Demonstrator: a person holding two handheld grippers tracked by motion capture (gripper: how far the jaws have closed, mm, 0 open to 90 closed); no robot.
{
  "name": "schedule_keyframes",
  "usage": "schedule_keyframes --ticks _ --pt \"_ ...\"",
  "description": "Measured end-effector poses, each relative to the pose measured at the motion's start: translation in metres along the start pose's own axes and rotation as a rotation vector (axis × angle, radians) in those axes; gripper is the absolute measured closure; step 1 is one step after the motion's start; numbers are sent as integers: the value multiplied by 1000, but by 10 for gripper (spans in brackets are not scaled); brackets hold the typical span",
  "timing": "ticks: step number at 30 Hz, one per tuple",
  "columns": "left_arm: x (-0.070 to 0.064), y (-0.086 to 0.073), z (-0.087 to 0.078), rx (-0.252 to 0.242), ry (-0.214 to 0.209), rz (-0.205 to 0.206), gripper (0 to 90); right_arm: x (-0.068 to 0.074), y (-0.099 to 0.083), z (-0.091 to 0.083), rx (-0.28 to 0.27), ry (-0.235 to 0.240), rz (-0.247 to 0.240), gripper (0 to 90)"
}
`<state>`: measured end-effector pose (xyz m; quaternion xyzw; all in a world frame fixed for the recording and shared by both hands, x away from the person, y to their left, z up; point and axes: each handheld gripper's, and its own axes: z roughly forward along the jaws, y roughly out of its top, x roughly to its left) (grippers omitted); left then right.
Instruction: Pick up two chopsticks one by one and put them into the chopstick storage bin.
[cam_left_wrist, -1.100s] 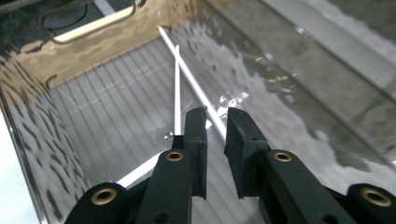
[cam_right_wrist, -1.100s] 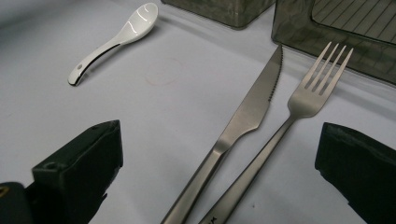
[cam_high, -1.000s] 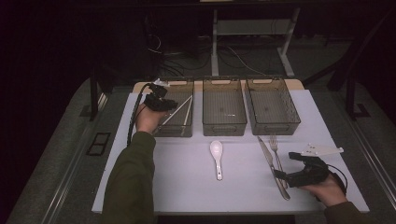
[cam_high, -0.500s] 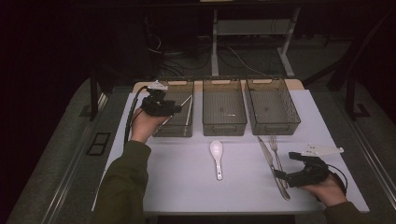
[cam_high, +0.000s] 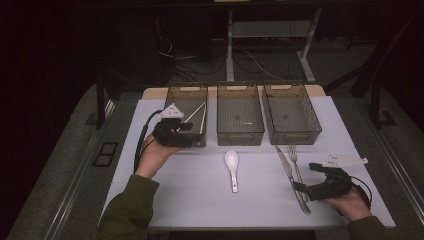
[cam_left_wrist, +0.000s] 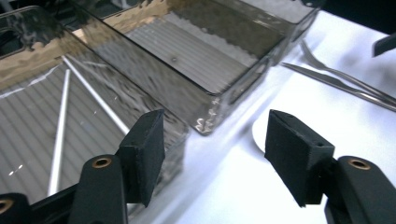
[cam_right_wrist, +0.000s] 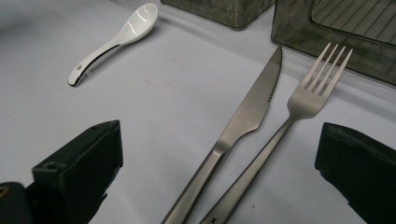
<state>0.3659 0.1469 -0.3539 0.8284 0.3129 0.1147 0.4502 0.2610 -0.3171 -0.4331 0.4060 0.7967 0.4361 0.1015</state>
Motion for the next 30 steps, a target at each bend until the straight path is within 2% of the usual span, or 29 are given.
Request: schedule_keyframes --ticks 6,14,20,22,26,28,30 --pt "-15 -21 -2 -36 -24 13 316 0 0 0 -3 -2 -1 8" --pt "-32 -49 3 -4 -40 46 291 0 0 -1 -7 -3 -5 8" --pt "-38 -66 4 -14 -52 59 281 1 0 -1 -6 -1 -2 8" --pt "-41 -70 5 -4 -58 62 283 1 0 -1 -7 -1 -3 8" --pt "-47 -74 9 4 -82 68 327 1 0 -1 -8 0 -5 8" --pt "-49 -74 11 -4 -96 70 417 2 0 -1 -6 0 -4 8" --pt "-51 -72 12 -12 -111 68 445 2 0 -1 -5 0 -6 8"
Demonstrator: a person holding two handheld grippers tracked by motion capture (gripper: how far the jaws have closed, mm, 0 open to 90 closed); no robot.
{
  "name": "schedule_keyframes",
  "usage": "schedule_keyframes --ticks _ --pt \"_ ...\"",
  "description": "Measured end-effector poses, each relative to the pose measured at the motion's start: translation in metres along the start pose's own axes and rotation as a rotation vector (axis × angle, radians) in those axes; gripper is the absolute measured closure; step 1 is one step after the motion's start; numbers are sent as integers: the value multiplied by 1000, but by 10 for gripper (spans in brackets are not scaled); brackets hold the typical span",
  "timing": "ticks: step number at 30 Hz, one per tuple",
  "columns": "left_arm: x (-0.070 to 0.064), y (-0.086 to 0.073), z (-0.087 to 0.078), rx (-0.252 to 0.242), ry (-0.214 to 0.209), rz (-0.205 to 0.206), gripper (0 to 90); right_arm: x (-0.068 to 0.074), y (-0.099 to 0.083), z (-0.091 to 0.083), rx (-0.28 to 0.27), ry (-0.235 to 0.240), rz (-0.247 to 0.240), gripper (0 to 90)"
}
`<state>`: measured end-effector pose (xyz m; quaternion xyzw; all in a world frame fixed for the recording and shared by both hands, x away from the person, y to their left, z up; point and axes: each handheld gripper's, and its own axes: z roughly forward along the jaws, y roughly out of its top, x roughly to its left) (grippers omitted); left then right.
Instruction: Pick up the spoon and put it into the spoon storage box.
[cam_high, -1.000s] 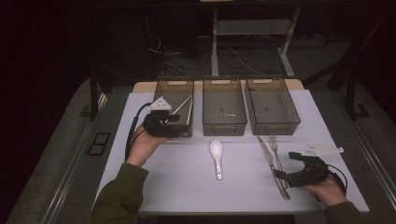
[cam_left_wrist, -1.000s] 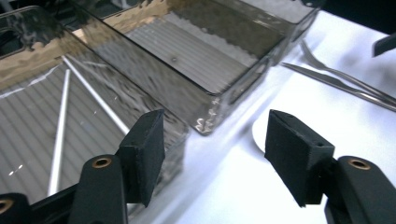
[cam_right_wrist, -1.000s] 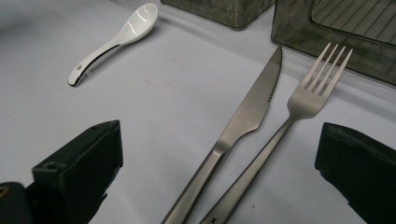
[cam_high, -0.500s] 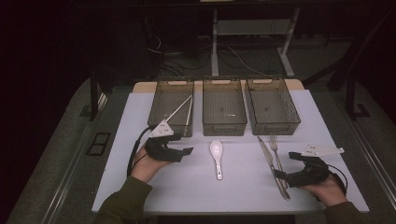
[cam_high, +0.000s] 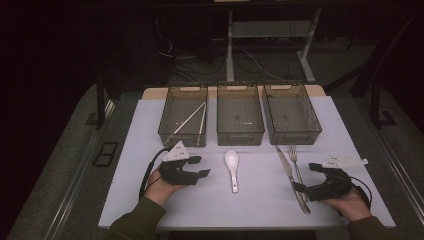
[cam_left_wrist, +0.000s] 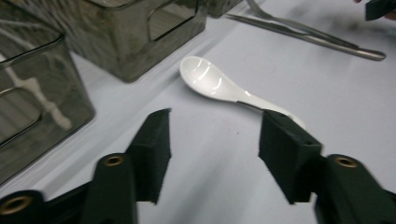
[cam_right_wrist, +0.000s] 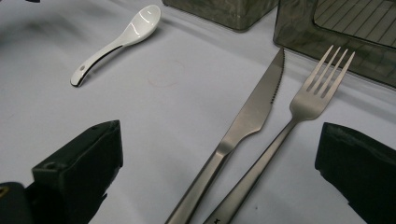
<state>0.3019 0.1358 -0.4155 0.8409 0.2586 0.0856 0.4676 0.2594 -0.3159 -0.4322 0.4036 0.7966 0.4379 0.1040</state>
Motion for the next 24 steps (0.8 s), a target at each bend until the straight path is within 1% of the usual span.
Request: schedule_keyframes --ticks 2,4,5,6,7,8,9,10,11,12,14,17,24 --pt "-2 1 2 -8 -19 -7 499 0 0 1 0 1 -2 8" --pt "-3 3 4 -13 -26 -4 571 -1 0 1 2 2 -2 8" --pt "-4 4 4 -14 -30 -1 593 -1 0 1 4 2 -1 8" --pt "-5 4 5 -14 -36 0 658 -1 0 1 5 0 2 8" --pt "-5 5 6 -17 -45 -2 685 -1 0 1 3 0 3 8" --pt "-6 5 7 -15 -50 1 685 -1 0 1 1 0 2 8" --pt "-7 6 8 -13 -55 2 704 -1 0 1 1 1 2 8" --pt "-7 7 10 -11 -68 2 729 -1 0 1 2 2 -2 8" --pt "-8 7 11 -10 -73 0 778 0 0 1 0 3 -1 8" --pt "-9 9 13 -5 -79 3 778 0 0 1 0 3 -1 8" --pt "-12 11 17 -1 -93 8 836 0 0 1 2 4 -3 8" --pt "-16 15 24 10 -102 19 882 -1 0 2 2 5 -5 8" --pt "-26 24 40 30 -129 50 891 0 0 3 3 0 -7 8"
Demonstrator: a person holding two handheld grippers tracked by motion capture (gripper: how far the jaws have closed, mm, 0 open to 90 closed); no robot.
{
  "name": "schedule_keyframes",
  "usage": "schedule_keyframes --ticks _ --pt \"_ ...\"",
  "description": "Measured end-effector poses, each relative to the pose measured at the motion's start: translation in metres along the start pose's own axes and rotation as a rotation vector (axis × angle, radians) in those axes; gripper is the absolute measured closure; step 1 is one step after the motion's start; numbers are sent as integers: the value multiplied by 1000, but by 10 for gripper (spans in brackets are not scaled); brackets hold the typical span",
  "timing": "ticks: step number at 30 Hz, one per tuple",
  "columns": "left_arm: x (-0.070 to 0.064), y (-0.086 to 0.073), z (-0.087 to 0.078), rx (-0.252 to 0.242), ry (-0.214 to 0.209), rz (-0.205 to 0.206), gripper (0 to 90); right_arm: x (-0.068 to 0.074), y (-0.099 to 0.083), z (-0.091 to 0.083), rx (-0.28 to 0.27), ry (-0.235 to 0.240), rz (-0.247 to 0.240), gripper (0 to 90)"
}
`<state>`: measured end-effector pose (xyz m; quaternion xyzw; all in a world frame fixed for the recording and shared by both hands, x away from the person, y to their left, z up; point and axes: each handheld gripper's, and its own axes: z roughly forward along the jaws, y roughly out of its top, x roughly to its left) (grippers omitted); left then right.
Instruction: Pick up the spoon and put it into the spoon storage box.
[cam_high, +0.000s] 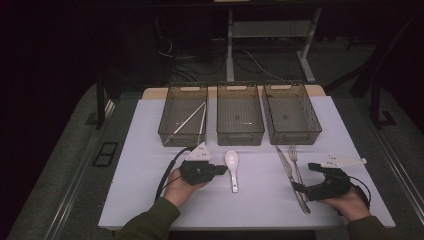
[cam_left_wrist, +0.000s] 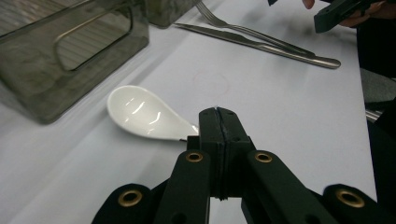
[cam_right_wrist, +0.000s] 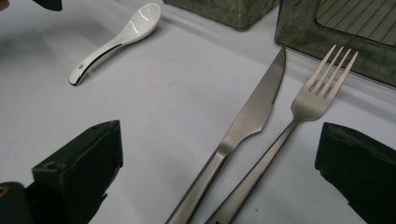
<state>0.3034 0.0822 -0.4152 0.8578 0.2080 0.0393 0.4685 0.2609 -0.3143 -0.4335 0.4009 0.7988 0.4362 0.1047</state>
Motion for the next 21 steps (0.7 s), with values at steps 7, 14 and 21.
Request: schedule_keyframes --ticks 7,14,21 --pt "-6 5 17 29 -18 26 890 0 0 0 2 -1 4 8" --pt "-11 8 34 54 -43 34 891 0 0 1 3 0 2 8" --pt "-19 9 53 125 -45 54 891 -1 0 0 3 0 6 8"
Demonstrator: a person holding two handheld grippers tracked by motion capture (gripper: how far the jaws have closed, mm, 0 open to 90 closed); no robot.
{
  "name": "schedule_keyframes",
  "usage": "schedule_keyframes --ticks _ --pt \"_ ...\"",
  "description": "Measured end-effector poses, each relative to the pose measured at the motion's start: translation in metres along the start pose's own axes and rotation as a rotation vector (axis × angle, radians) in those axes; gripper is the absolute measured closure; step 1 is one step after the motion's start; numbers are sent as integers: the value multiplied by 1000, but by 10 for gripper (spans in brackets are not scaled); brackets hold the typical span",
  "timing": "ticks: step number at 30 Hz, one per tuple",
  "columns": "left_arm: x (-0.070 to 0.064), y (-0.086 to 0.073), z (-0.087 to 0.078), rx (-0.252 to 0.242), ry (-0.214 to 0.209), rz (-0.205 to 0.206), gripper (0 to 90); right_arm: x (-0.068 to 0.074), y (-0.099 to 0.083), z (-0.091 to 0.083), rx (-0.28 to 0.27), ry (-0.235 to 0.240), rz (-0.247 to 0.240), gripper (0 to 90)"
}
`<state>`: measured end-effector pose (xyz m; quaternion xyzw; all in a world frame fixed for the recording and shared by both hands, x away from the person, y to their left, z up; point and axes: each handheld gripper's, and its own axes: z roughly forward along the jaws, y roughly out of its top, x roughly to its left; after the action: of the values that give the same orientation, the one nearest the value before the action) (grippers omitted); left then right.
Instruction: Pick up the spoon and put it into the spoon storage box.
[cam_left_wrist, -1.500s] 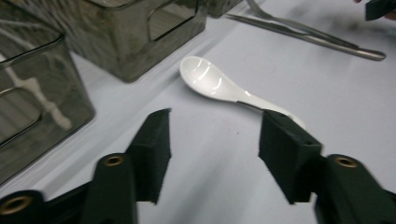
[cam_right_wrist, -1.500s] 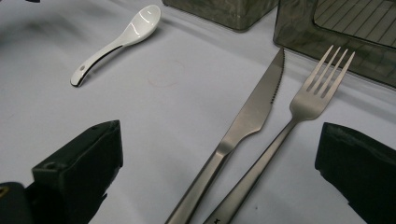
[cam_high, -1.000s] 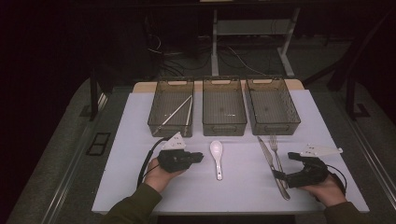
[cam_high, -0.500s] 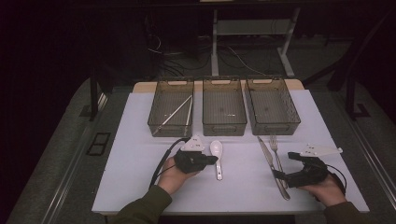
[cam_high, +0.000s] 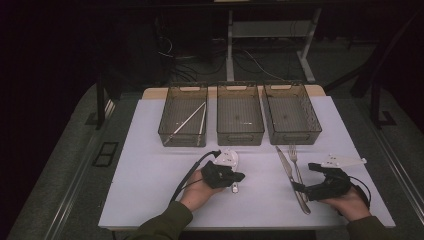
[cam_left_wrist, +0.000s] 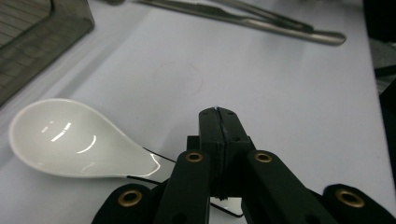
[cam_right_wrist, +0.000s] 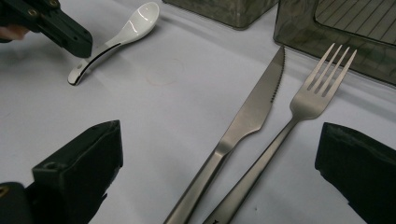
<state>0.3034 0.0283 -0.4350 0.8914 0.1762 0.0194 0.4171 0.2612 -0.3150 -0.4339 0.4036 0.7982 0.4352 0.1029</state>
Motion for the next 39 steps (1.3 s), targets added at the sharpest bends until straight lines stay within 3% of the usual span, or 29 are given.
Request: schedule_keyframes --ticks 9,22,25,28,31,33,38,39 --pt "-1 -2 11 75 3 19 891 0 0 0 -2 -1 0 8" --pt "-2 -3 9 88 -1 -9 892 0 0 -1 -5 -2 -2 8" --pt "-2 -3 8 111 6 19 892 0 0 -1 -5 -1 -3 8" --pt "-5 -4 7 119 4 -5 892 0 0 -2 -7 -1 -4 8" --pt "-6 -4 7 127 8 -1 892 0 0 -1 -7 -2 -4 8" --pt "-7 -5 7 126 13 -15 892 0 0 -2 -7 -1 -4 8" --pt "-6 -7 1 154 37 1 892 -1 0 -2 -10 -4 -3 8" --pt "-7 -8 0 148 46 -20 893 -1 0 -2 -10 -4 1 8"
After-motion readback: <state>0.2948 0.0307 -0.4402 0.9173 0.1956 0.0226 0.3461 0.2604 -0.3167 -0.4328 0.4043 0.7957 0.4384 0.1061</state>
